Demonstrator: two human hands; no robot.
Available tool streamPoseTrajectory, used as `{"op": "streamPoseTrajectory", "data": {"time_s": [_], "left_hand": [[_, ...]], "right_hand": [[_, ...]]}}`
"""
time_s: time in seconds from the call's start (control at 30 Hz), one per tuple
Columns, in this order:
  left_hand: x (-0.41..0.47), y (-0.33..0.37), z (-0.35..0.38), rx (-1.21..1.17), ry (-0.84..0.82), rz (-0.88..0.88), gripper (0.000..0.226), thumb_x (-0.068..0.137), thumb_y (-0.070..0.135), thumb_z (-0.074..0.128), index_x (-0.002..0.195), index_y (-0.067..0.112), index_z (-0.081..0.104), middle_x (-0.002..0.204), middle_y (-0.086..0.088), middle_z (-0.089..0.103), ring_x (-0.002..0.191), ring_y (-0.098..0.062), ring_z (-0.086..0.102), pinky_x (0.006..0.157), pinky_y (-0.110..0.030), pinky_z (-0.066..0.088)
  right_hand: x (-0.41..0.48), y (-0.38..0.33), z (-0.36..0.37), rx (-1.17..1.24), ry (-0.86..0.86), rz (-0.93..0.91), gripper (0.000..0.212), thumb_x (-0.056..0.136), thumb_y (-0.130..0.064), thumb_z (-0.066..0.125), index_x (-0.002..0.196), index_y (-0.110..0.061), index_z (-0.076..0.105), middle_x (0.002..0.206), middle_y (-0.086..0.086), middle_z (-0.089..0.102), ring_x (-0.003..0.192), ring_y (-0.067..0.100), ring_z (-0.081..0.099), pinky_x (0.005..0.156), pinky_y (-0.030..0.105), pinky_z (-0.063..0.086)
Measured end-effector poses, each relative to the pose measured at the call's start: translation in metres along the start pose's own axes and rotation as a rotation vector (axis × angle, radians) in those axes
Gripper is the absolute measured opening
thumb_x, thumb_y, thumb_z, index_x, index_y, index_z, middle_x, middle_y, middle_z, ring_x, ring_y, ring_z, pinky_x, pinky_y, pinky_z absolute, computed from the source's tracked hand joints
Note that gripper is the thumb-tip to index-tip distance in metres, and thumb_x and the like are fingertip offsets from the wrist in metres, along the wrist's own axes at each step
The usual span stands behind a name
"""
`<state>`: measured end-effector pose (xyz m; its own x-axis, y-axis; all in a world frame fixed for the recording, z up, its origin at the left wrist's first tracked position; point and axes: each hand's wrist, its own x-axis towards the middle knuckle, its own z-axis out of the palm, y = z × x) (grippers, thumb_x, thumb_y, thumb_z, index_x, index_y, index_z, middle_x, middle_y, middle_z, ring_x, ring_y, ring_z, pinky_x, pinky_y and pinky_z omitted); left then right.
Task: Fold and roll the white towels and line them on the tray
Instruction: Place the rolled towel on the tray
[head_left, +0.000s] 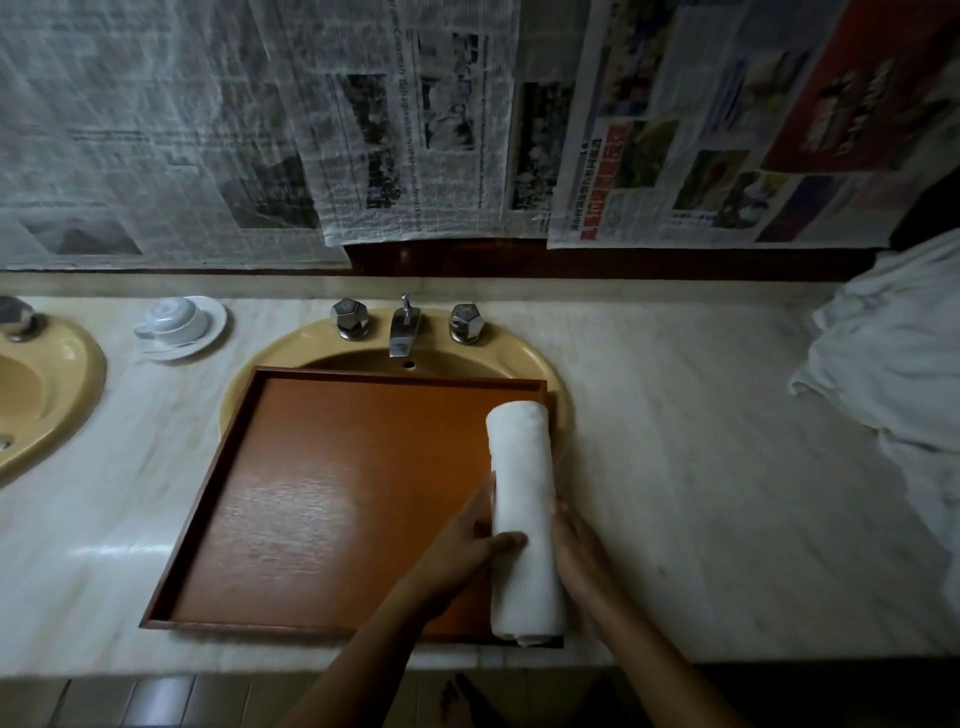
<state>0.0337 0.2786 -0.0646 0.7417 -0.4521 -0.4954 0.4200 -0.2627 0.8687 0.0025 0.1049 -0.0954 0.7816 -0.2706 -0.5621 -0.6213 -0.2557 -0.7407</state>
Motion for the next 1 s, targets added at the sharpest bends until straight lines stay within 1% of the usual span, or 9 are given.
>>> {"op": "streamPoseTrajectory", "data": {"time_s": [0.13,0.23,0.33,0.43,0.5,0.6,0.7,0.83,1.0], "left_hand": [[0.002,0.006,0.003,-0.028,-0.015,-0.027,0.066,0.094,0.028,0.070,0.149,0.035,0.035,0.134,0.001,0.059,0.116,-0.018,0.063,0.095,-0.039,0.058],[0.000,0.008,0.001,-0.026,-0.024,-0.041,0.064,0.095,0.026,0.068,0.149,0.032,0.036,0.130,0.003,0.060,0.114,-0.018,0.064,0.085,-0.031,0.059],[-0.004,0.003,0.002,-0.016,0.011,-0.041,0.063,0.094,0.032,0.070,0.149,0.031,0.038,0.128,0.005,0.063,0.110,-0.014,0.067,0.087,-0.032,0.060],[-0.010,-0.006,0.006,-0.004,0.074,-0.049,0.069,0.090,0.042,0.074,0.149,0.034,0.040,0.127,0.004,0.066,0.110,-0.015,0.069,0.094,-0.043,0.060],[-0.016,-0.013,0.011,-0.003,0.109,-0.051,0.074,0.087,0.048,0.075,0.150,0.034,0.040,0.125,0.003,0.067,0.110,-0.017,0.069,0.092,-0.046,0.060],[-0.024,-0.019,0.021,0.000,0.128,-0.067,0.084,0.082,0.053,0.078,0.152,0.044,0.033,0.124,0.001,0.066,0.107,-0.021,0.070,0.082,-0.042,0.064],[-0.034,-0.019,0.032,0.081,0.136,-0.051,0.092,0.084,0.048,0.080,0.156,0.044,0.023,0.120,0.005,0.064,0.096,-0.015,0.072,0.070,-0.028,0.063],[-0.043,-0.023,0.039,0.078,0.136,-0.011,0.096,0.084,0.040,0.083,0.158,0.040,0.021,0.119,0.005,0.067,0.090,-0.004,0.073,0.074,-0.025,0.062],[-0.046,-0.023,0.034,0.073,0.122,-0.008,0.092,0.080,0.042,0.085,0.154,0.042,0.030,0.117,0.005,0.069,0.095,-0.008,0.073,0.077,-0.027,0.062]], "right_hand": [[0.004,-0.010,0.005,0.088,0.078,0.172,0.058,0.103,-0.058,0.042,0.142,-0.016,0.048,0.135,0.010,0.055,0.106,0.020,0.053,0.097,0.039,0.044],[-0.003,-0.015,0.002,0.058,0.011,0.099,0.053,0.103,-0.058,0.041,0.142,-0.023,0.046,0.119,0.002,0.054,0.092,0.014,0.054,0.091,0.040,0.047],[-0.004,-0.022,-0.004,-0.011,-0.039,0.032,0.057,0.102,-0.059,0.042,0.148,-0.026,0.039,0.128,0.000,0.055,0.101,0.017,0.057,0.090,0.040,0.051],[0.013,-0.037,-0.006,-0.142,0.087,-0.053,0.074,0.094,-0.068,0.050,0.153,-0.027,0.034,0.144,0.005,0.053,0.117,0.025,0.060,0.096,0.049,0.055],[0.025,-0.056,-0.009,-0.216,0.145,-0.122,0.084,0.087,-0.076,0.052,0.154,-0.032,0.030,0.149,0.006,0.048,0.126,0.029,0.056,0.099,0.052,0.053],[0.047,-0.086,-0.013,-0.307,0.162,-0.210,0.087,0.081,-0.078,0.054,0.154,-0.036,0.031,0.149,0.009,0.046,0.129,0.032,0.053,0.101,0.052,0.052],[0.069,-0.105,-0.012,-0.399,0.143,-0.200,0.088,0.078,-0.077,0.060,0.152,-0.034,0.036,0.148,0.010,0.044,0.131,0.034,0.051,0.105,0.050,0.048],[0.083,-0.112,-0.002,-0.456,0.148,-0.170,0.091,0.082,-0.066,0.067,0.152,-0.019,0.033,0.150,0.014,0.040,0.133,0.035,0.048,0.107,0.048,0.046],[0.087,-0.111,0.005,-0.506,0.183,-0.177,0.094,0.088,-0.061,0.065,0.157,-0.014,0.023,0.155,0.016,0.032,0.137,0.037,0.044,0.107,0.048,0.047]]}}
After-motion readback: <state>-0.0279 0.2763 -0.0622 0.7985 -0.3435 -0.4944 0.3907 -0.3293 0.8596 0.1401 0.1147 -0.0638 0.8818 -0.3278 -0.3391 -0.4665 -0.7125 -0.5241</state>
